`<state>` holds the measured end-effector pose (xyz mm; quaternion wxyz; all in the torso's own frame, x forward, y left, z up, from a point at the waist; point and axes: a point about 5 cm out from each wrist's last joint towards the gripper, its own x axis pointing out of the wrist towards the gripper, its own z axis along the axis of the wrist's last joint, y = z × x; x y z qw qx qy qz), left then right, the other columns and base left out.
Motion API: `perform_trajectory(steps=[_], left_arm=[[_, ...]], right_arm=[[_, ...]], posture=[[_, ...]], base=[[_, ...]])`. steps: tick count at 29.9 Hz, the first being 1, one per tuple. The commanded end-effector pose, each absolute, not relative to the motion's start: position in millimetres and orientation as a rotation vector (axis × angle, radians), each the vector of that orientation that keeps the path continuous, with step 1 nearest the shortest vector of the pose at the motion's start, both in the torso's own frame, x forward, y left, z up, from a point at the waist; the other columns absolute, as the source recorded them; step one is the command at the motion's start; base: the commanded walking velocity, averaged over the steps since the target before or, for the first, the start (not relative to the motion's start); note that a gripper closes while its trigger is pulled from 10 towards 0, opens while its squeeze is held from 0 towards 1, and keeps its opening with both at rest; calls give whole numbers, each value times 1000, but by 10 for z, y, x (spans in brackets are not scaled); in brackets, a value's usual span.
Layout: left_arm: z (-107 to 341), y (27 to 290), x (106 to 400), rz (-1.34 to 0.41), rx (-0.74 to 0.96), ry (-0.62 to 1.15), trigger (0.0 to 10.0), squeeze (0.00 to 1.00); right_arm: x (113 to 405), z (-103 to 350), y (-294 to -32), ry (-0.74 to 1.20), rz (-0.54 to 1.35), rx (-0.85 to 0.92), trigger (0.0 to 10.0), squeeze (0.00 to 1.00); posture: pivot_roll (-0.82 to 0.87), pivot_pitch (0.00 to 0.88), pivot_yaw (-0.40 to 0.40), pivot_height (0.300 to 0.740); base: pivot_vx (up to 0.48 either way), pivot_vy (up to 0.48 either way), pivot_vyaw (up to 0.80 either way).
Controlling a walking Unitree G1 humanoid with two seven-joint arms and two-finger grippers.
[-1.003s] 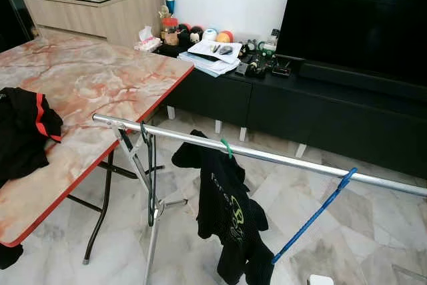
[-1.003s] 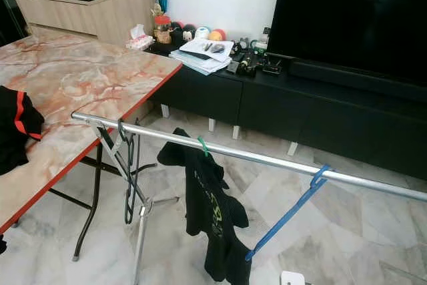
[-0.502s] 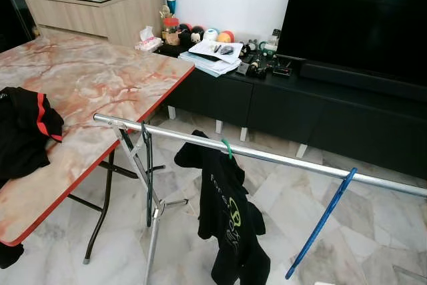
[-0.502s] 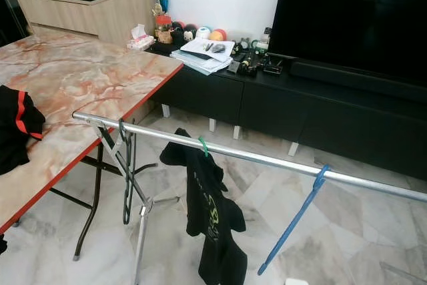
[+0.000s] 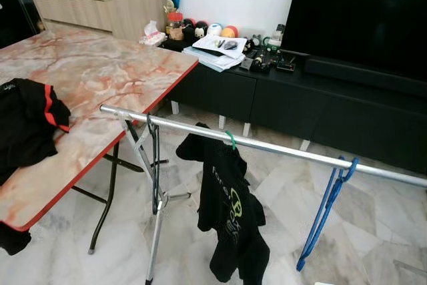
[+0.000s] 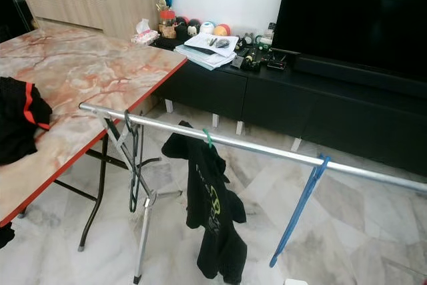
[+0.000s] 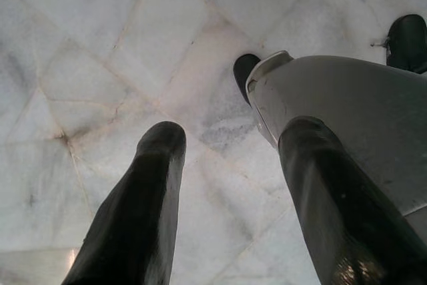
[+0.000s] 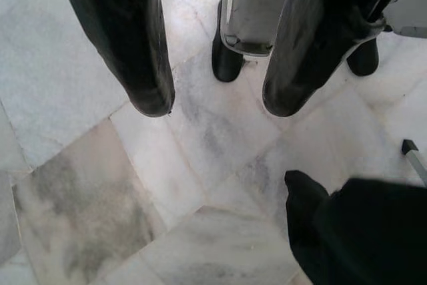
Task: Hang hanger
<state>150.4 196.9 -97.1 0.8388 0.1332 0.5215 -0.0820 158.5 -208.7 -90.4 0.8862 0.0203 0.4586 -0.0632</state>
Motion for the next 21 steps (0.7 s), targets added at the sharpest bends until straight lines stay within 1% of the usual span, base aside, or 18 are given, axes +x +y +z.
perform_trajectory(steps=[1, 21], left_arm=[[-1035, 1904, 1359, -194, 251, 1161, 10000, 0], [-1034, 1903, 1363, -197, 249, 1160, 10000, 0]], right_arm=[[1559, -915, -2089, 966, -133, 43, 10000, 0], [1576, -909, -2086, 961, -127, 40, 10000, 0]], posture=[[17, 2, -15, 740], [18, 3, -16, 740]], base=[[-277, 0, 0], [-274, 0, 0]])
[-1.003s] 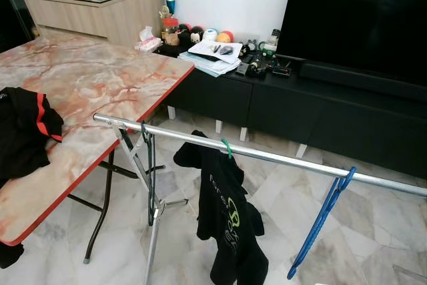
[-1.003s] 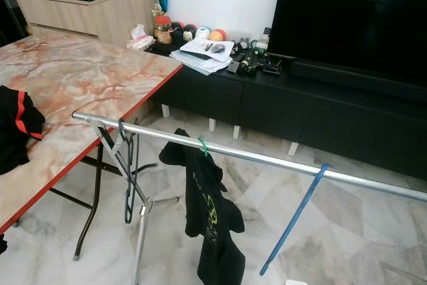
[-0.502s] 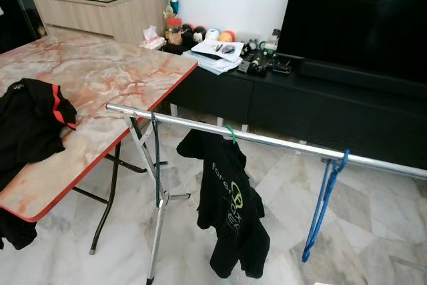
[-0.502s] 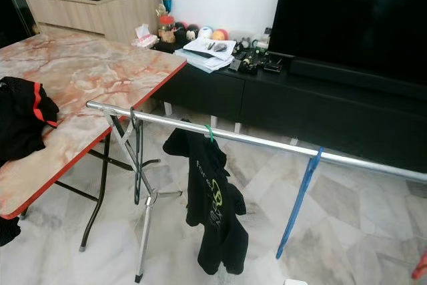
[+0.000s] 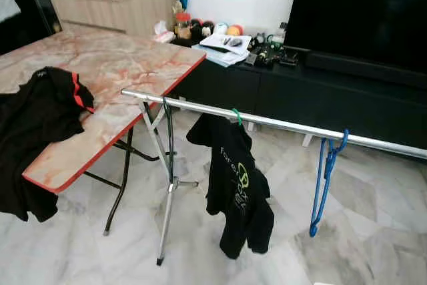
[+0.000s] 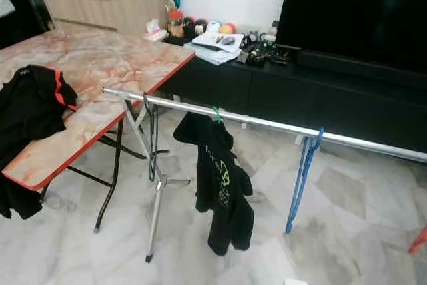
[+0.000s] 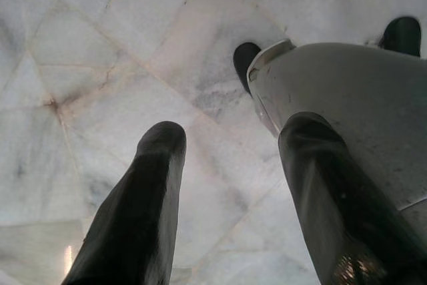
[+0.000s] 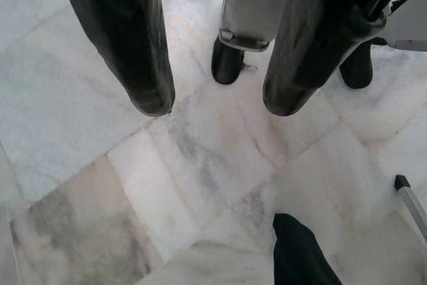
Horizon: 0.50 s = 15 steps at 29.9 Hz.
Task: Hang hanger
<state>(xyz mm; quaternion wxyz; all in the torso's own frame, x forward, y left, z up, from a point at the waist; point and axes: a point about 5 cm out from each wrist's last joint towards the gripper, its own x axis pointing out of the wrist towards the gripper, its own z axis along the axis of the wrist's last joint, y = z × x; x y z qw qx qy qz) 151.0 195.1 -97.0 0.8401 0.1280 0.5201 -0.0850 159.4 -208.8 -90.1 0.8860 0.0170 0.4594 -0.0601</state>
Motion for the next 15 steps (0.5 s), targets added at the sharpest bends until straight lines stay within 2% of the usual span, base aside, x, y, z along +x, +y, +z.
perform_trajectory(steps=[1, 6, 15], left_arm=[[-1034, 1903, 1363, -197, 249, 1160, 10000, 0], [-1033, 1904, 1364, -198, 252, 1161, 10000, 0], [-1034, 1907, 1362, -198, 258, 1163, 10000, 0]], right_arm=[[1576, -909, -2086, 961, -127, 40, 10000, 0], [1580, -907, -2085, 960, -127, 41, 10000, 0], [1575, -911, -2083, 966, -125, 44, 10000, 0]], posture=[[18, 3, -16, 740], [19, 2, -17, 740], [20, 5, -18, 740]], base=[[-277, 0, 0], [-279, 0, 0], [0, 0, 0]])
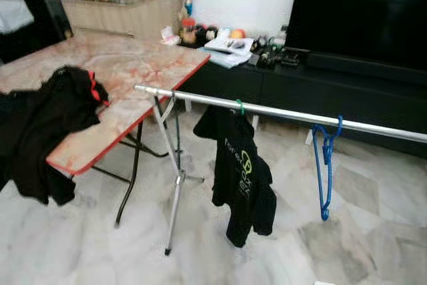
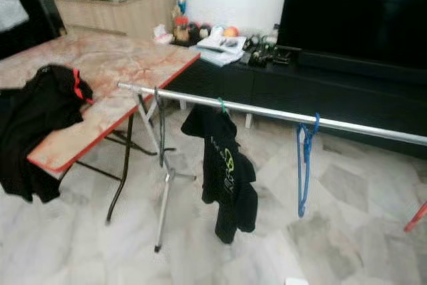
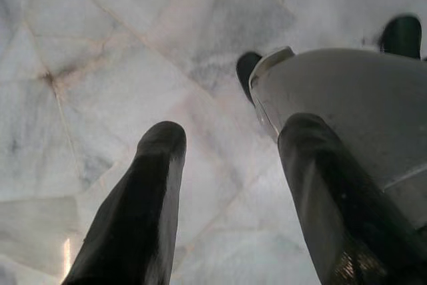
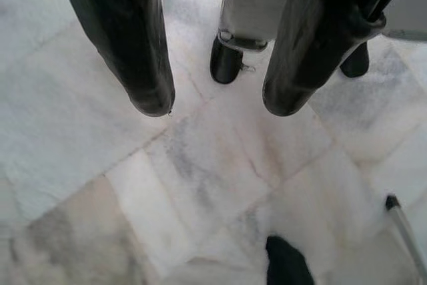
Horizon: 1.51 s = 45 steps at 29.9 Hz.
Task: Hang hanger
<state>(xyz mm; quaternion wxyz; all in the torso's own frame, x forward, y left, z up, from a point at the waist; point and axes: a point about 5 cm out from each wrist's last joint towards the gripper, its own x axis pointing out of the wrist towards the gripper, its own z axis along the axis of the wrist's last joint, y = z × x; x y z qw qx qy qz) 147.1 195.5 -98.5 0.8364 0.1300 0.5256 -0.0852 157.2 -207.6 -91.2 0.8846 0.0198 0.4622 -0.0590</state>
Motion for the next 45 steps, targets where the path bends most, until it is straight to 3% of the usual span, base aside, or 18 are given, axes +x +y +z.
perform_trajectory(steps=[1, 45], left_arm=[[-1034, 1906, 1362, -197, 257, 1163, 10000, 0], [-1031, 1898, 1370, -222, 266, 1158, 10000, 0]], right_arm=[[1574, -912, -2082, 968, -122, 43, 10000, 0], [1572, -916, -2082, 983, -112, 34, 10000, 0]], posture=[[20, 5, -18, 740], [18, 0, -16, 740]], base=[[0, 0, -613], [0, -33, -794]])
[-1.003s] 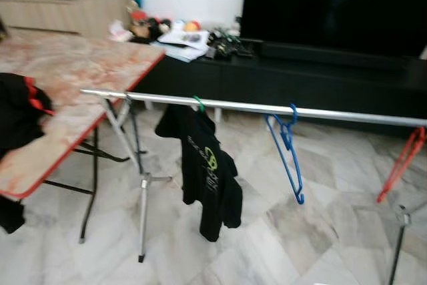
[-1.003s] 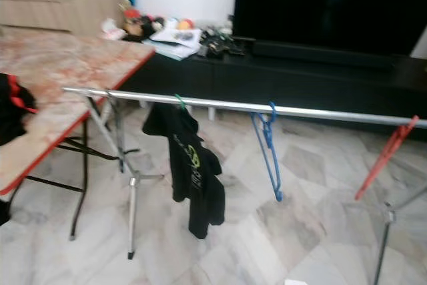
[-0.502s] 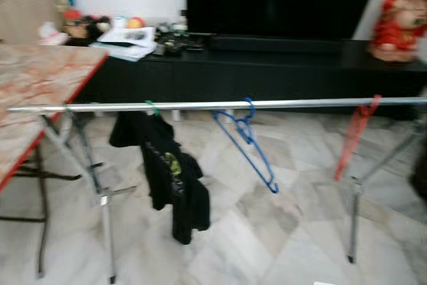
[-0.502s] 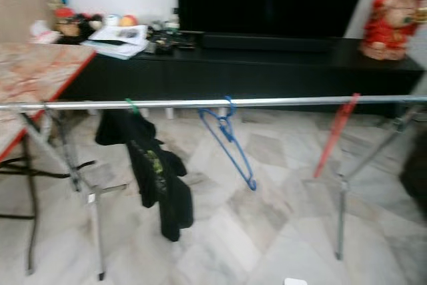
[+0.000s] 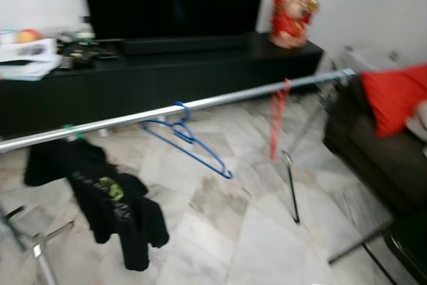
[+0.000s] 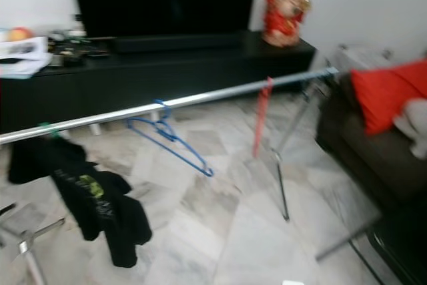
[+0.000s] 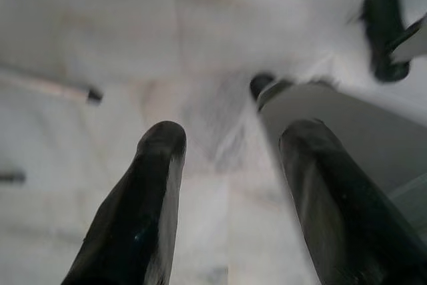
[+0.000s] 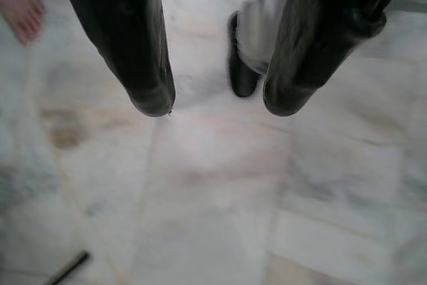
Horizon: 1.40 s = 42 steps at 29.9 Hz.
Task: Hang hanger
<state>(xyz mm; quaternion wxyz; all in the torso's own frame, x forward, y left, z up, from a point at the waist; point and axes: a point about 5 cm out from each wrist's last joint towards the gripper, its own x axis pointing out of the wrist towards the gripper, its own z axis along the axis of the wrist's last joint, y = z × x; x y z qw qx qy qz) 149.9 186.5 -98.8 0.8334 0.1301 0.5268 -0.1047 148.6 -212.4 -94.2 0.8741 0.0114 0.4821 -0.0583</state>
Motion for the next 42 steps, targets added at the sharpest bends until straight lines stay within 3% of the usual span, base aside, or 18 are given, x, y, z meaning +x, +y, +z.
perform_trajectory(steps=[1, 42], left_arm=[[-1031, 1898, 1370, -222, 266, 1158, 10000, 0], [-1024, 1898, 1377, -195, 234, 1122, 10000, 0]], right_arm=[[1572, -916, -2082, 983, -112, 34, 10000, 0], [1562, -920, -2077, 984, -116, 38, 10000, 0]], posture=[[18, 0, -16, 740], [18, 0, -11, 740]], base=[[0, 0, -781], [0, 0, -781]])
